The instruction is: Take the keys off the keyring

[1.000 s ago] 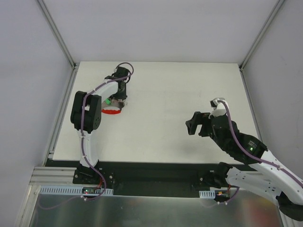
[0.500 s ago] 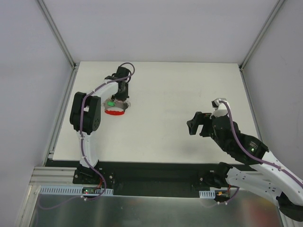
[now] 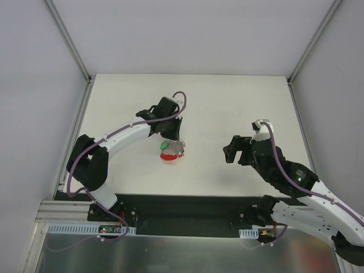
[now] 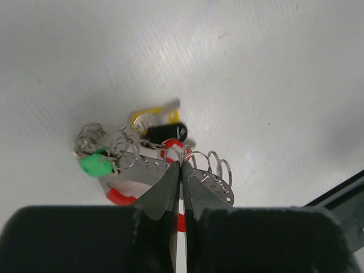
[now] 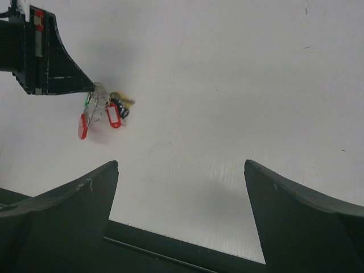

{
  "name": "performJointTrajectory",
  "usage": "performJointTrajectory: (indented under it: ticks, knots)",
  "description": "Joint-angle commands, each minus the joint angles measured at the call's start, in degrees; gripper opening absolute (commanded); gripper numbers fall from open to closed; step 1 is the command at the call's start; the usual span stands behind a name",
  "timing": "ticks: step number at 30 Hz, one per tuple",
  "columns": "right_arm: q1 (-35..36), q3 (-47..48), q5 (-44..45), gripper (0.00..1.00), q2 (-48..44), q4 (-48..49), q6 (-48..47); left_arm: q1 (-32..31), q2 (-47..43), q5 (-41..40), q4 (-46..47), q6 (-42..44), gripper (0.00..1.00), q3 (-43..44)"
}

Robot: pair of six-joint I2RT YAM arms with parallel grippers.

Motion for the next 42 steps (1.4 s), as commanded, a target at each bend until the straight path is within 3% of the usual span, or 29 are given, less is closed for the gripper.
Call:
performJointTrajectory:
  ticks: [1,6,10,13,16,19,23,25,28,33,42]
  knots:
    - [0.23,-1.36,-0.63,0.95,0.50,2.21,2.62,-0.40,-0.87,5.52,1.55,-2.46,0.00,-4.87]
    - [0.14,-4.79,-3.08,0.95,1.72,6.41,4.03,-0.40,-1.05,14.15,6.39,-3.96,0.02,-7.96]
    - [0.14,-9.09,-6.16,0.95,2.78,12.74,3.16,-0.40,-2.97,13.11,6.74,-5.36,0.26,-9.62]
    - [0.23,-12.17,-9.49,0.95,5.40,19.60,0.08,-0.14,-7.89,8.20,6.65,-7.29,0.42,-11.20]
    - [0.14,-11.92,-12.74,0.93,10.92,24.52,-1.68,1.96,-14.30,0.47,6.74,-12.02,0.64,-14.53]
    - [0.23,-8.77,-16.60,0.90,20.14,27.61,-3.69,5.65,-21.86,-4.90,6.74,-17.99,0.67,-20.06]
    - [1.97,-3.66,-20.58,0.81,31.74,30.59,-5.72,18.02,-30.48,-3.59,6.65,-24.96,0.57,-28.16]
    - [3.12,-0.51,-21.01,0.78,35.55,31.21,-5.55,19.98,-34.35,-6.39,6.13,-26.72,0.56,-31.76]
    - [4.00,3.28,-19.45,0.76,42.84,30.60,-5.98,20.78,-38.04,-9.90,3.32,-28.04,0.57,-34.67]
    - [3.48,10.84,-20.83,0.77,54.09,29.64,-19.05,21.22,-43.84,-11.33,2.52,-29.36,0.58,-38.36]
    - [-5.13,12.61,-47.63,0.78,63.16,34.38,-24.27,21.31,-46.31,-10.10,2.52,-30.25,0.58,-42.59]
